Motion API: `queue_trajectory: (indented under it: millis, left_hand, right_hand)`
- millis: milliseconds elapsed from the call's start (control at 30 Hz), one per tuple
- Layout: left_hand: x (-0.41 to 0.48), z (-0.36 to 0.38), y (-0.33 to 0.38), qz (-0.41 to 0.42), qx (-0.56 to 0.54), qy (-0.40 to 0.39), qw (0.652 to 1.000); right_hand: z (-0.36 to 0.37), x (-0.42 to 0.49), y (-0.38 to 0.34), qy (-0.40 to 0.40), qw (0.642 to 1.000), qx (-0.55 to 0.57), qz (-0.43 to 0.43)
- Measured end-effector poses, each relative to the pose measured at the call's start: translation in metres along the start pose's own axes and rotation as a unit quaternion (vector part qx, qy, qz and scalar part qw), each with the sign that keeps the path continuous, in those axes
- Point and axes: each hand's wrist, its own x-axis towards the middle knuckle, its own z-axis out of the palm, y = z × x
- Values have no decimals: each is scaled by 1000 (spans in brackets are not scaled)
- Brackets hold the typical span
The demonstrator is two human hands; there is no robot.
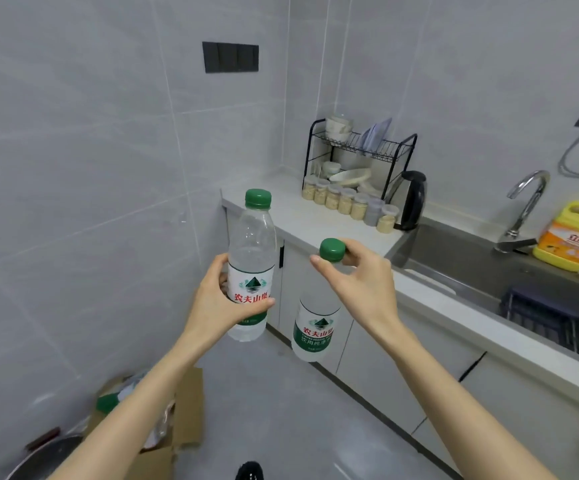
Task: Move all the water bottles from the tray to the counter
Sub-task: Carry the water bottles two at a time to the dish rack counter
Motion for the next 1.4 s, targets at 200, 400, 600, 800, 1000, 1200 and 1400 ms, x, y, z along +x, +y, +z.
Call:
queue_trajectory:
  millis: [200, 400, 600, 800, 1000, 1200, 1400]
  left_hand:
    - [149, -6, -28, 0, -3, -7, 1000]
    - [285, -3, -47, 11, -14, -24, 1000]
    - [399, 19, -82, -4, -31, -33, 999]
    - [518, 59, -143, -44, -22, -31, 998]
    - [620, 99, -205, -90, 0, -13, 996]
    - [678, 129, -247, -137, 7, 0, 990]
    - [722, 147, -273, -155, -12, -1, 988]
  right_hand:
    - [61, 130, 18, -4, 1000, 18, 15]
    - [108, 252, 31, 7, 1000, 17, 12]
    - [155, 360, 73, 13, 1000, -10, 4]
    - [204, 463, 132, -23, 1000, -6, 2]
    - [252, 560, 194, -73, 997, -9, 35]
    - [297, 628, 242, -118, 990, -13, 71]
    - [322, 666, 262, -135, 987, -38, 81]
